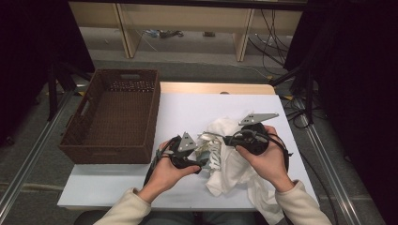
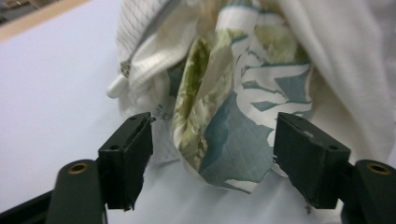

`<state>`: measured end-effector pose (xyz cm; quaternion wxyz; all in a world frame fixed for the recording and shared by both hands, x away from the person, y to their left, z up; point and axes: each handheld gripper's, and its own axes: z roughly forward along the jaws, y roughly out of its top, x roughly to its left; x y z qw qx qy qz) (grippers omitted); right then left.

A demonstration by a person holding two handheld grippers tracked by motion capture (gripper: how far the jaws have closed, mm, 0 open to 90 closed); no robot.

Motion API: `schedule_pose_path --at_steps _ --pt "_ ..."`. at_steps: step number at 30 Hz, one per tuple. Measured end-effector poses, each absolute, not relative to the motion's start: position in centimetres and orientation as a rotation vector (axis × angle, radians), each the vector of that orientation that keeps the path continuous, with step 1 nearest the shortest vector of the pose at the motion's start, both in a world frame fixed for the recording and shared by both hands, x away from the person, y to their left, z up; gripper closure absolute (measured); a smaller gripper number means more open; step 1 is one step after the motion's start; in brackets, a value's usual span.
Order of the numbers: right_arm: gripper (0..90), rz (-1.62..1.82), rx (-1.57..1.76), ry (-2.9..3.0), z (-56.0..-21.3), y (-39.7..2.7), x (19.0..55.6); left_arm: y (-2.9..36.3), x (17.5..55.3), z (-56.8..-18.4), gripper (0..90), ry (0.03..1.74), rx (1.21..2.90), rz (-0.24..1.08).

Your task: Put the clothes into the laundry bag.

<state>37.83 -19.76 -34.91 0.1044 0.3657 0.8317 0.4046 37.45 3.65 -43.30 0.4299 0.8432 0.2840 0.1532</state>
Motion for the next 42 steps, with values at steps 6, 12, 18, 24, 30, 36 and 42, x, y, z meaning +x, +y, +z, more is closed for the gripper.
schedule_pose_path --at_steps 6,12,18,24,30,36,42 --pt "90.0 1.18 1.08 2.486 -34.9 -19.9 37.9 1.4 39.0 -43.8 64.3 0.647 2.141 0.348" --pt "90.0 1.172 1.059 2.489 -35.0 -19.5 37.7 0.3 38.7 -42.2 84.8 0.66 2.102 0.33" --pt "90.0 1.203 1.048 2.486 -34.5 -19.5 37.3 -0.1 37.2 -39.5 85.1 0.661 2.01 0.361" --pt "90.0 1.222 1.021 2.534 -34.8 -19.0 37.2 -0.7 39.8 -41.4 84.7 0.72 1.997 0.413" --pt "90.0 1.203 1.062 2.543 -35.4 -19.5 37.9 -1.0 40.5 -42.1 63.4 0.748 1.987 0.425" --pt "90.0 1.219 1.073 2.497 -34.6 -20.6 38.1 1.4 38.2 -40.7 34.4 0.735 1.993 0.409" --pt "90.0 1.202 1.094 2.483 -34.5 -20.5 37.9 2.7 37.8 -41.8 36.7 0.747 2.04 0.4"
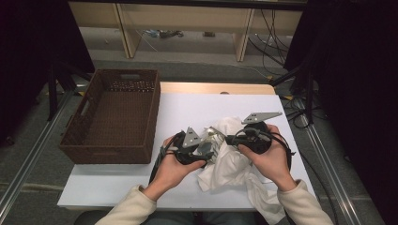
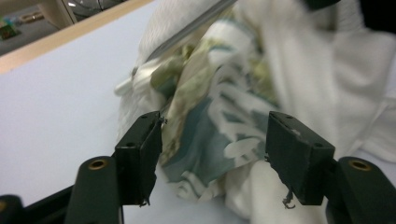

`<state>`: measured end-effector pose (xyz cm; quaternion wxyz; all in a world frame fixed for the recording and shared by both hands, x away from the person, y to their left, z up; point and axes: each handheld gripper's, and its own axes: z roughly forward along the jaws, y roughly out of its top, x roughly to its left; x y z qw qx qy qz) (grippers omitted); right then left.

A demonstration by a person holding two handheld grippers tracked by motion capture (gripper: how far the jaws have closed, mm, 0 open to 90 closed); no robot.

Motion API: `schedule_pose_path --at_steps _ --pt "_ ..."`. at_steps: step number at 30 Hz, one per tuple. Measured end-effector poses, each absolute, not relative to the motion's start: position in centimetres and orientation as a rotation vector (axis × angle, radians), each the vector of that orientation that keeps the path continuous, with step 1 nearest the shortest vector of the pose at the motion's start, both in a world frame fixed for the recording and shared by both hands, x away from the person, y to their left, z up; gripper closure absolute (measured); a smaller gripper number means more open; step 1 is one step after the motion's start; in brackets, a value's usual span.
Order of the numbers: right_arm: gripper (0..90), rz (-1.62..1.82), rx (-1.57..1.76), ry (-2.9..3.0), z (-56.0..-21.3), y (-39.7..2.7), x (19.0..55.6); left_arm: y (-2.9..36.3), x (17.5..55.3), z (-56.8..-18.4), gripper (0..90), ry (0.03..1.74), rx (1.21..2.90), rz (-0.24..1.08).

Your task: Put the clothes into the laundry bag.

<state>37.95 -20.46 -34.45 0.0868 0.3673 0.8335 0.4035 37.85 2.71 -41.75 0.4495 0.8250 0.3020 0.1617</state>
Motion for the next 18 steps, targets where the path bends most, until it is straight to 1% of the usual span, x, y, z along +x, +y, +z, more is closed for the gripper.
schedule_pose_path --at_steps 3,6,7,10,12,15,17,18 --pt "90.0 1.205 1.076 2.484 -34.5 -20.4 38.0 2.6 38.6 -42.2 41.2 0.75 2.054 0.398" --pt "89.9 1.213 1.088 2.477 -34.6 -20.3 38.1 2.0 39.5 -42.6 50.6 0.738 2.063 0.403" --pt "89.9 1.214 1.088 2.464 -34.7 -20.3 38.2 1.7 40.0 -42.7 55.3 0.733 2.061 0.395" --pt "90.0 1.221 1.077 2.477 -35.0 -20.1 38.2 0.7 40.4 -42.8 75.7 0.707 2.055 0.355" --pt "90.0 1.207 1.068 2.471 -34.9 -20.1 38.2 0.2 40.2 -42.4 83.4 0.709 2.043 0.35" --pt "90.0 1.227 1.058 2.457 -34.8 -20.2 38.1 -0.1 38.7 -40.9 85.2 0.669 2.024 0.315" --pt "90.0 1.235 1.075 2.452 -34.7 -20.2 38.0 -0.3 38.2 -40.4 85.4 0.654 2.012 0.316" --pt "90.0 1.274 1.011 2.432 -34.5 -20.2 38.0 -0.6 36.5 -38.9 85.3 0.599 2.003 0.348"
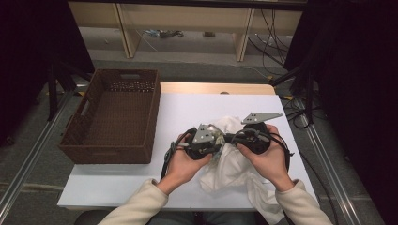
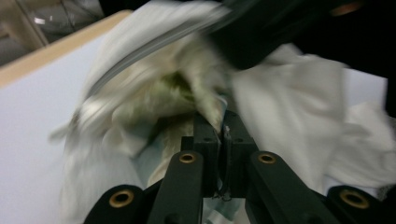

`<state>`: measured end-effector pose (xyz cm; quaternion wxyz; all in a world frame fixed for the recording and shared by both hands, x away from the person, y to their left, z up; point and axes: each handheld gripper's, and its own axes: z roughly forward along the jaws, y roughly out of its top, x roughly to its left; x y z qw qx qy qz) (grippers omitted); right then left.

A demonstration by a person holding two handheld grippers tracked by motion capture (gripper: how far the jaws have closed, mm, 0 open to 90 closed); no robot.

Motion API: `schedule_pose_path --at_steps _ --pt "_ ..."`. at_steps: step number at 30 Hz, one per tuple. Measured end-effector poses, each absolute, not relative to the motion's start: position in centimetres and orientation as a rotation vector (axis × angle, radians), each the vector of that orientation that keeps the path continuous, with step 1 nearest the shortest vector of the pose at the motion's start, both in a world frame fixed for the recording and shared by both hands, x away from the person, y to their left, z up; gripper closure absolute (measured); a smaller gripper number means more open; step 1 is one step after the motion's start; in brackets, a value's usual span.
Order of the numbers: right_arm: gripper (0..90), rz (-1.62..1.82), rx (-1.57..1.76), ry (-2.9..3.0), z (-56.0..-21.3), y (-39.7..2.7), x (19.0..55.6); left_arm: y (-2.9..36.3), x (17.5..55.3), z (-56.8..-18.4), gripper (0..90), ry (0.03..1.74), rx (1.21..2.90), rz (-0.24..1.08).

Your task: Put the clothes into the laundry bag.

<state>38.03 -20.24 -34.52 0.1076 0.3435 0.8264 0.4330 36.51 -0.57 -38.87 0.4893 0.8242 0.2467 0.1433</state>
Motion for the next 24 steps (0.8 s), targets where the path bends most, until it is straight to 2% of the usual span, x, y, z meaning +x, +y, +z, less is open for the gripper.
schedule_pose_path --at_steps 4,8,9,12,16,18,22,24 --pt "90.0 1.306 0.966 2.433 -33.3 -20.0 37.0 -0.4 35.2 -37.4 85.2 0.581 1.978 0.344" --pt "90.0 1.313 0.966 2.464 -33.4 -19.8 36.9 -0.3 35.6 -37.5 84.9 0.595 1.994 0.368" --pt "90.0 1.313 0.962 2.491 -33.7 -19.7 37.1 -0.1 36.3 -38.1 84.9 0.587 2.014 0.387" --pt "90.0 1.28 0.991 2.554 -34.9 -19.3 37.7 -0.1 39.3 -41.2 84.8 0.728 2.021 0.413" --pt "90.0 1.247 1.023 2.56 -35.6 -19.1 38.1 -0.7 40.8 -42.6 82.9 0.744 2.009 0.418" --pt "90.0 1.243 1.031 2.528 -35.5 -19.7 38.3 -0.7 40.6 -42.4 75.4 0.722 2.003 0.421" --pt "90.0 1.244 1.056 2.512 -35.0 -20.4 38.3 0.1 39.6 -41.2 46.2 0.676 2.011 0.41" --pt "90.0 1.248 1.062 2.507 -35.0 -20.4 38.3 0.9 38.7 -40.6 37.4 0.667 2.023 0.417"
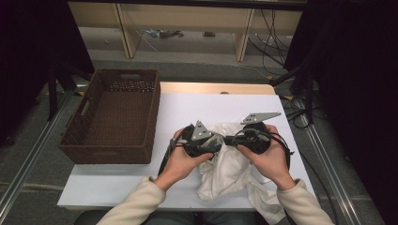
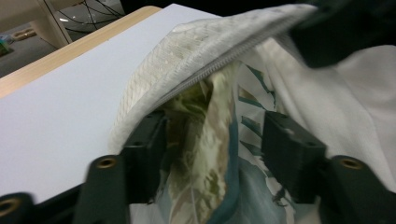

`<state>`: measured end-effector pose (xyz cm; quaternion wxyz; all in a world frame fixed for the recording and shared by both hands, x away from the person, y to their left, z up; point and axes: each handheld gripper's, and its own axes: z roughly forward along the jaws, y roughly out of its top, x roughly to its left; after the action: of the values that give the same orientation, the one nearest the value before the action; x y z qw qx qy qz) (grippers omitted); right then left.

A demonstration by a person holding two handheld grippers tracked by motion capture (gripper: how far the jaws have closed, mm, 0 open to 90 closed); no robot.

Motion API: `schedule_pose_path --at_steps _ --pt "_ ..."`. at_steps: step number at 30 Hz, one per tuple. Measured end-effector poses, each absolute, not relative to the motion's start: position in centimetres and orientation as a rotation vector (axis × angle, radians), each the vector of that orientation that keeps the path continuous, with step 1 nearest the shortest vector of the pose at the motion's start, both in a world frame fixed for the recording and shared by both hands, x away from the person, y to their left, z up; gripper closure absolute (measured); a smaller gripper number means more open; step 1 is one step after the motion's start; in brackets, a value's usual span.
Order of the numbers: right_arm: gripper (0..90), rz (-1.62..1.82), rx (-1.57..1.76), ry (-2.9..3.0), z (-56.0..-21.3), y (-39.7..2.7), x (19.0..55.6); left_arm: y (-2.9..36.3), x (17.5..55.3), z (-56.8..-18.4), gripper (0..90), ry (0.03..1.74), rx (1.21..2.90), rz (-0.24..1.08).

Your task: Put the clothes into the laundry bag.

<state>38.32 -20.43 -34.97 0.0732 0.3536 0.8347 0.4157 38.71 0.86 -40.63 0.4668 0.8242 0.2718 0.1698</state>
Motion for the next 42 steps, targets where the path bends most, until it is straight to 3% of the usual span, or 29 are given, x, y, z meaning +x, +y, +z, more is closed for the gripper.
schedule_pose_path --at_steps 8,16,18,21,25,30,35,38,42 --pt "90.0 1.239 1.04 2.506 -34.9 -20.0 38.2 4.3 38.4 -41.1 28.8 0.724 2.064 0.42" --pt "90.0 1.223 1.033 2.533 -35.2 -19.8 38.2 2.8 41.3 -42.9 21.9 0.735 2.096 0.319" --pt "90.0 1.218 1.042 2.531 -35.3 -19.7 38.2 2.4 41.8 -43.2 32.1 0.72 2.112 0.278" --pt "90.0 1.222 1.04 2.532 -35.3 -19.8 38.3 1.6 41.4 -43.2 54.8 0.711 2.127 0.317" --pt "90.0 1.227 1.007 2.521 -35.3 -19.8 38.4 0.8 39.8 -41.8 78.7 0.67 2.129 0.375" --pt "90.0 1.225 1.027 2.514 -35.1 -19.6 37.9 -1.1 38.0 -40.1 82.7 0.568 2.13 0.411" --pt "90.0 1.255 1.02 2.535 -34.7 -19.5 37.6 -1.9 38.9 -40.6 81.5 0.614 2.082 0.421" --pt "90.0 1.252 1.02 2.551 -35.0 -19.5 37.8 -2.1 39.9 -41.5 73.5 0.686 2.035 0.428" --pt "90.0 1.243 1.005 2.54 -35.2 -19.9 38.2 -1.4 40.4 -42.1 53.4 0.728 1.981 0.399"
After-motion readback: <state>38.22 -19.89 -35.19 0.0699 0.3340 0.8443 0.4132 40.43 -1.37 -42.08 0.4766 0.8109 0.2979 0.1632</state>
